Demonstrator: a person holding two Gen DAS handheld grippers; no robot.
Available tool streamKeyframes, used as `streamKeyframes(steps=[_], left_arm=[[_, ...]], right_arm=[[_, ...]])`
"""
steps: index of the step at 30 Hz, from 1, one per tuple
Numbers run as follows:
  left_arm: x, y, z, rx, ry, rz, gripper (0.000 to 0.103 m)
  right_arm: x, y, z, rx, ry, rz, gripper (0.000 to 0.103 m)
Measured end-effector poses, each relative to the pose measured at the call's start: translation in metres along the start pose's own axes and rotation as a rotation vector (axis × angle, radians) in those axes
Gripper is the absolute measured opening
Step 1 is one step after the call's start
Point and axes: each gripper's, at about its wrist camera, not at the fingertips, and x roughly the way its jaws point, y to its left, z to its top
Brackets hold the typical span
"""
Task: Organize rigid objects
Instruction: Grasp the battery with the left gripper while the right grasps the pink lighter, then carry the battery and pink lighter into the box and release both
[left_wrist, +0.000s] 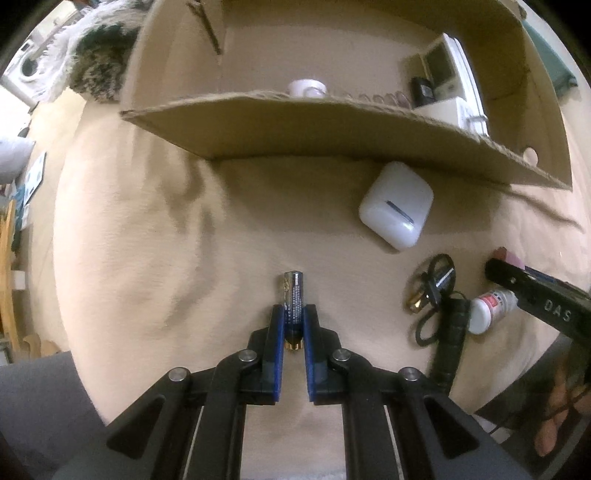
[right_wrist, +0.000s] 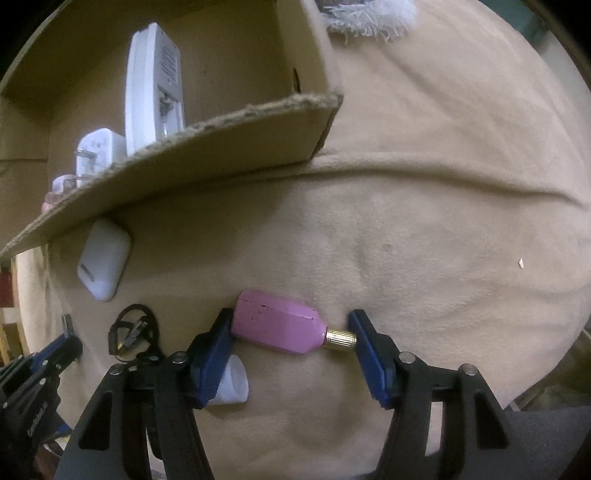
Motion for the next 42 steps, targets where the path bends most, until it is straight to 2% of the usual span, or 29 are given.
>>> streamKeyframes(steps=[8,10,15,29,36,42], left_arm=[[0.000,0.022,-0.002,-0.035,-0.020,0.010,0.009],[-0.003,0.008,-0.009,-0.041,-0.026,0.014,0.009],[-0.009,0.005,-0.015,-0.052,-0.040,0.025,0.009],[-0.015,0.000,-0.014,-0.091,-0.069,0.053,0.009],[-0.035,0.001,-0.019,-0.121,-0.134,0.063,0.009],[-0.061,0.010,-0.017,-0.177,-0.193,0.074,0.009]], right_arm=[[-0.023,-0.005,0.001,0.010,-0.067,0.053,0.066],[-0.029,-0.005,0.002,0.012,-0.098,0.076,0.066],[-0.054,0.000,-0.002,0.005,-0.179,0.103,0.066],[-0.061,-0.012,-0.009,-0.042,-0.205,0.130,0.066],[-0.081,-0.007,-0.016,-0.069,-0.271,0.154,0.066],[-0.100,0.009,-0.025,-0.152,-0.338,0.177,0.066]])
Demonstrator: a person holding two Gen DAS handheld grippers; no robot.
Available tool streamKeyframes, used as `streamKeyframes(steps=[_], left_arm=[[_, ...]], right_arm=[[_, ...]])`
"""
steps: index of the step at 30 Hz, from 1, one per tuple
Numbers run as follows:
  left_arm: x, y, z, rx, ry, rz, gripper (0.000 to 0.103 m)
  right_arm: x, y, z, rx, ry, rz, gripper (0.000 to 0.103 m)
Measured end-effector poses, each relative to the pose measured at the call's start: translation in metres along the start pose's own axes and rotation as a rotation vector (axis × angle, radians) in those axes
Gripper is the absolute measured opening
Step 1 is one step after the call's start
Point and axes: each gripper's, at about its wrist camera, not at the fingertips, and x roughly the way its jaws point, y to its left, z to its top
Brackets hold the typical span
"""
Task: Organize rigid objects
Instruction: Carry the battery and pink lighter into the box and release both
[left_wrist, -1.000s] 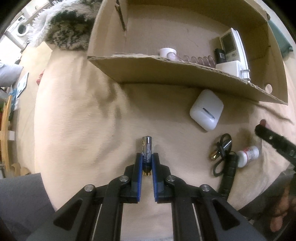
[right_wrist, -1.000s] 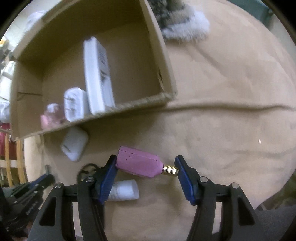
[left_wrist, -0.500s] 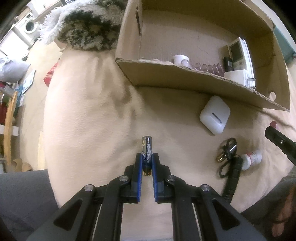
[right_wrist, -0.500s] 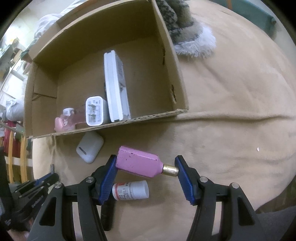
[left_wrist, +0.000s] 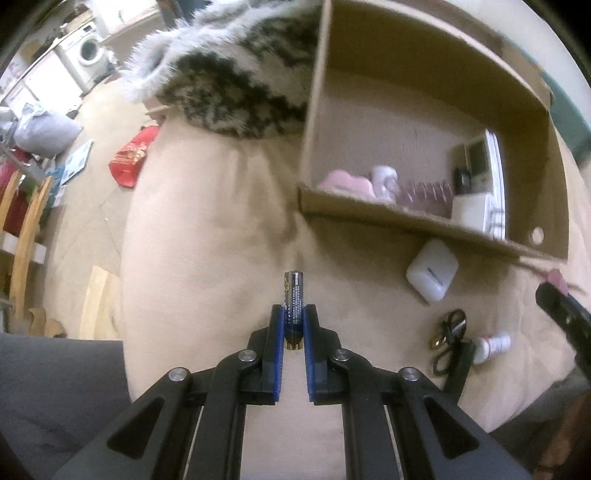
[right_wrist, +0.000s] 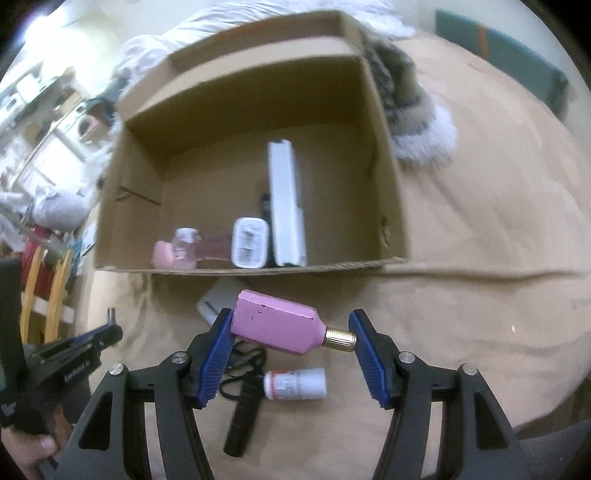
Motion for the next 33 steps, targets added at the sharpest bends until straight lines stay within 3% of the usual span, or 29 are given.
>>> streamKeyframes(steps=[9,16,27,33], left_arm=[[-0.046,0.003,0.015,-0.042,-0.097,-0.057,0.009],[-0.077,-0.009,0.041,-0.009,-0.166,-0.096,0.009],[-0.076,-0.041,0.099,0.058,-0.215,-0.111,0.009],[-0.047,-0.058,0.111,0.103,-0.192,-0.139,0.009]], right_arm=[[-0.027,0.023,0.008,-0.062,-0.089,0.080,0.066],[-0.043,0.031,0.038,-0.082,-0.143,0.125,0.067],[-0.029,0.024,0.098,-0.095,-0.155,0.123,0.067],[0.001,0.014,0.110,-0.065,-0.121,0.124,0.067]])
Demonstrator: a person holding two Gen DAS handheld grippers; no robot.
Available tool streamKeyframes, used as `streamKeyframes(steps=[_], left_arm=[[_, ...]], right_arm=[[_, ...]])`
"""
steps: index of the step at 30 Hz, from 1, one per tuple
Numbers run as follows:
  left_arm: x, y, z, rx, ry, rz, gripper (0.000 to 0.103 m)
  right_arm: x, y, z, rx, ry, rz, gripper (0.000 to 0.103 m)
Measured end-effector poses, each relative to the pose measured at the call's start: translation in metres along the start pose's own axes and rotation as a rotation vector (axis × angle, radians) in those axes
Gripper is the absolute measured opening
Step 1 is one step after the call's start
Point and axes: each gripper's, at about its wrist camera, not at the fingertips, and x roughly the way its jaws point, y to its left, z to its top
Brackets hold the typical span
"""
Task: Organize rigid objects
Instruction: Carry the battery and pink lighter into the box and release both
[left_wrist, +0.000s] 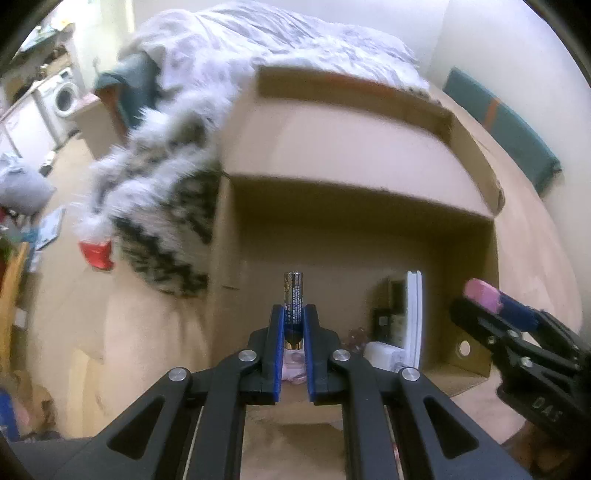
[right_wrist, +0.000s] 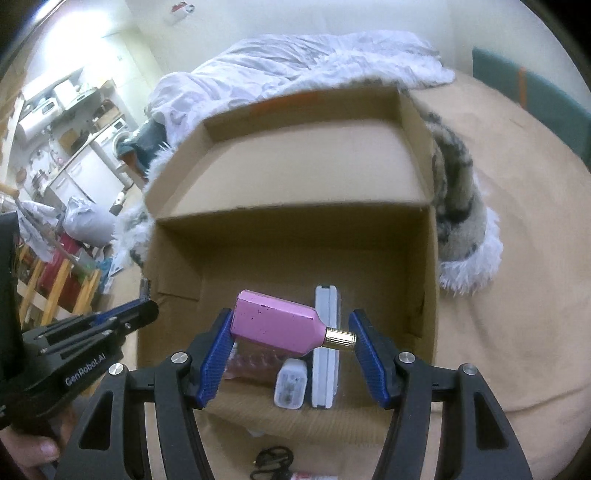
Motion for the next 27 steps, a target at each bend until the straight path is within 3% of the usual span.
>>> streamKeyframes(steps=[8,27], left_arm=[[0.043,0.001,-0.017,0.019,0.088,-0.009,0.009],[0.068,-0.007,-0.030,0.065,0.111,0.012,0.009]], right_arm=[[0.038,-0.011,-0.014,0.018,0.107,-0.013,0.067],[0.077,-0.006,-0.017,0.034,0.224,-0.051,0.067]])
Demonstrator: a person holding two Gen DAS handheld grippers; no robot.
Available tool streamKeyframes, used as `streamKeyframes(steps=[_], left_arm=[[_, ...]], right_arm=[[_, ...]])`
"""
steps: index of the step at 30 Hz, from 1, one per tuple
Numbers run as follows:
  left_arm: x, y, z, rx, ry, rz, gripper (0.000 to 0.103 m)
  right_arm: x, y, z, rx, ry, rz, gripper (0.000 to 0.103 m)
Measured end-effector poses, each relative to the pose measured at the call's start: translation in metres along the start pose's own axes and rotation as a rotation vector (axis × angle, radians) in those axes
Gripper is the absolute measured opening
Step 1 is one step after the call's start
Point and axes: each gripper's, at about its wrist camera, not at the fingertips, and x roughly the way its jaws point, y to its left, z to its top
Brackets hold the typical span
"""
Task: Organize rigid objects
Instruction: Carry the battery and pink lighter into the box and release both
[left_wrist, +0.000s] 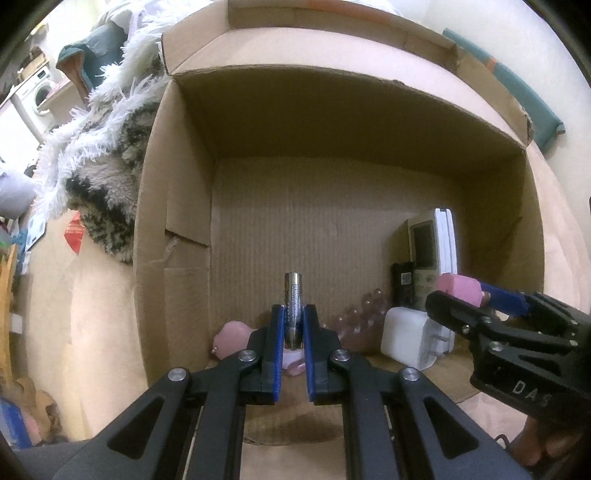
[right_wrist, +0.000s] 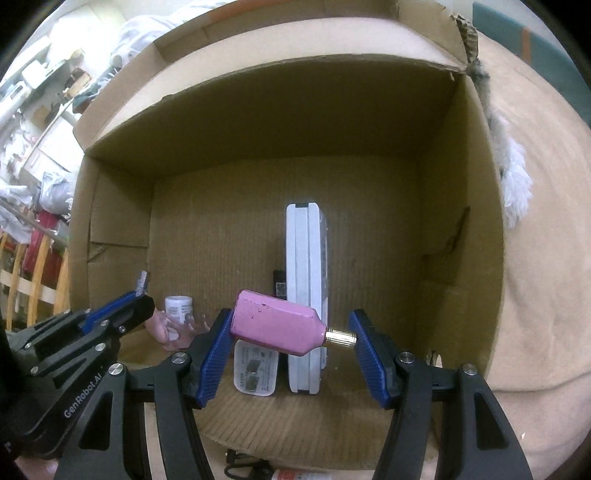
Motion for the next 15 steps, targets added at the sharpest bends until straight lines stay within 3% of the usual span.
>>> streamKeyframes(steps=[11,15], left_arm=[[0.003,-0.003,-0.001,-0.005,-0.010,0.017,0.009],[-0.004,-0.002,0.001,-0.003,-0.031,0.029,0.009]], right_arm=[[-0.006,-0.011,-0.002,0.022,-0.015,0.026,0.067],[-0.023,-0.014,0.000,0.035,-0.076,0.077,0.067]])
